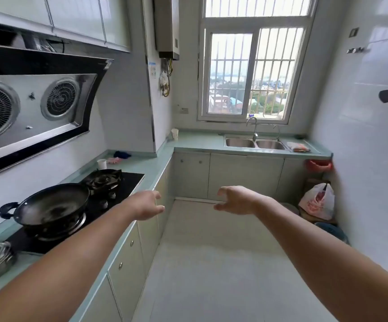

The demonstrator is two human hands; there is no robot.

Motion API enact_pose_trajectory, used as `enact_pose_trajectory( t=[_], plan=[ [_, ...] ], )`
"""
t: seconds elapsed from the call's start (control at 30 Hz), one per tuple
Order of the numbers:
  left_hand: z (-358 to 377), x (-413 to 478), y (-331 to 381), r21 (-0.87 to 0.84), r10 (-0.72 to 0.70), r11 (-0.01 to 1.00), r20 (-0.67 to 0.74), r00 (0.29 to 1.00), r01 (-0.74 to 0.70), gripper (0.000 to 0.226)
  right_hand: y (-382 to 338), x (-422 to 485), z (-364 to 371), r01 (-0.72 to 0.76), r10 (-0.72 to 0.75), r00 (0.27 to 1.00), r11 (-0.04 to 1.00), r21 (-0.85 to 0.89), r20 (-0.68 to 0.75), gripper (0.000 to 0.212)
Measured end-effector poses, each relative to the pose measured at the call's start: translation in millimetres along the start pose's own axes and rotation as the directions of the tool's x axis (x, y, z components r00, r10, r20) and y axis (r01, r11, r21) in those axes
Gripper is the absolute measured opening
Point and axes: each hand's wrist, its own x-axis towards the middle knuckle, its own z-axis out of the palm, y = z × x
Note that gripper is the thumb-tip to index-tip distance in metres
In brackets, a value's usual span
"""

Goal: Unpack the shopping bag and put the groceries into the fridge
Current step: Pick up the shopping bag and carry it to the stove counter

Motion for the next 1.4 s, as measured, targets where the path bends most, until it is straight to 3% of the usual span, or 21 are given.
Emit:
enact_pose_trajectory(
  t=[0.5,0.77,1.07,1.4],
  plan=[
    [6.3,211.9,-36.1,0.038,-0.014,0.999,0.098,0.995,0.01,0.057,39.2,193.4,8.8,-0.079,0.076,0.995,0.996,0.039,0.07,0.057],
    [15.8,352.6,-6.8,0.062,-0.035,0.998,0.112,0.993,0.028,0.057,110.8,324.4,7.6,-0.072,0.062,0.991,0.994,0.079,0.115,0.058],
    [-1.8,517.8,38.7,0.086,-0.088,0.993,0.064,0.994,0.082,0.053,208.5,477.9,-41.2,-0.052,0.043,0.991,0.996,0.07,0.129,0.058],
    [-9.1,673.2,46.6,0.098,-0.108,0.99,0.081,0.991,0.1,0.053,263.3,625.9,-56.2,-0.034,0.023,0.986,0.997,0.068,0.164,0.059]
  ],
)
